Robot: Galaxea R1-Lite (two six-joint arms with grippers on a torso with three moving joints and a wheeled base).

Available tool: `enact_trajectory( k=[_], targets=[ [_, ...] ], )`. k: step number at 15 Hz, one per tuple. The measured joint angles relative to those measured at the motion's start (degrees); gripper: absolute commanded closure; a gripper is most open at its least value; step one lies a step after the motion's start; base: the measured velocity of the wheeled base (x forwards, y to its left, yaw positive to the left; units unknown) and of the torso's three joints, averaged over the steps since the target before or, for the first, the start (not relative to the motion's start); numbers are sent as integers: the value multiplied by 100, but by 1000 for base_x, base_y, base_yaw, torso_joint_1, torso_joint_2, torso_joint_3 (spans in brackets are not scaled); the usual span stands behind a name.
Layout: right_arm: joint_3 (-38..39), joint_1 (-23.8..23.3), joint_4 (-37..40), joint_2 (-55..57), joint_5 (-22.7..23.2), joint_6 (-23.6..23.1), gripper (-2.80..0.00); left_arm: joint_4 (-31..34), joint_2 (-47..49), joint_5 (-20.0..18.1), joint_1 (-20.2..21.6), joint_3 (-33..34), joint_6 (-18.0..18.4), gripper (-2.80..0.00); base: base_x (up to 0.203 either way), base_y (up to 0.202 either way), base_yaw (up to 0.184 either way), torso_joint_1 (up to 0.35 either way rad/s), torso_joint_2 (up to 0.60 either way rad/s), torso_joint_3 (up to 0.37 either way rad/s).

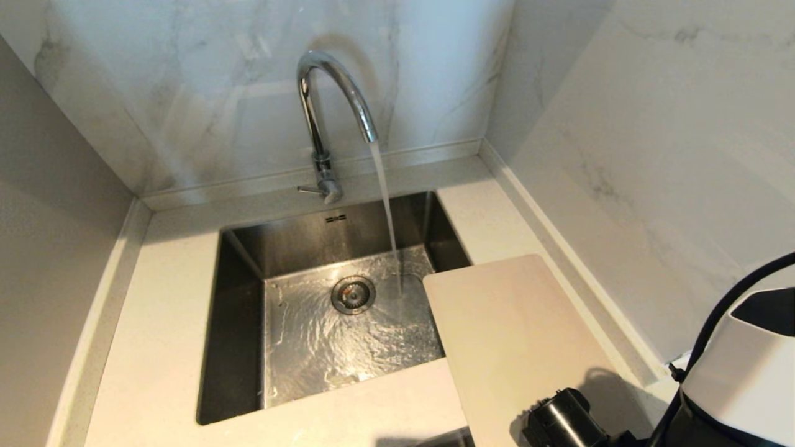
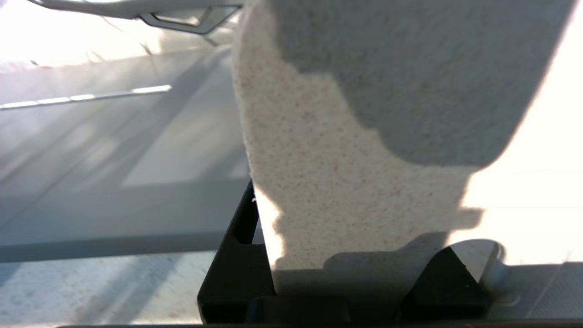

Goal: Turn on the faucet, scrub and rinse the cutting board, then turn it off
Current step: Pick up the cutting board

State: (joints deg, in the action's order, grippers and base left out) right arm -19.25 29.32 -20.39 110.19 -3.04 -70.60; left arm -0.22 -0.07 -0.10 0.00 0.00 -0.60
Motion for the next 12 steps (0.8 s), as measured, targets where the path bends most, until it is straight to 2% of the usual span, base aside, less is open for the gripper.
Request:
enact_trajectory(
  k=[9, 12],
  targets=[
    [-1, 443, -2, -161, -541, 123, 0, 1, 0, 0, 0, 0, 2, 0, 0, 0, 0, 0, 0, 0],
    [4, 514, -1, -254, -944, 148, 0, -1, 0, 0, 0, 0, -2, 0, 0, 0, 0, 0, 0, 0]
  ],
)
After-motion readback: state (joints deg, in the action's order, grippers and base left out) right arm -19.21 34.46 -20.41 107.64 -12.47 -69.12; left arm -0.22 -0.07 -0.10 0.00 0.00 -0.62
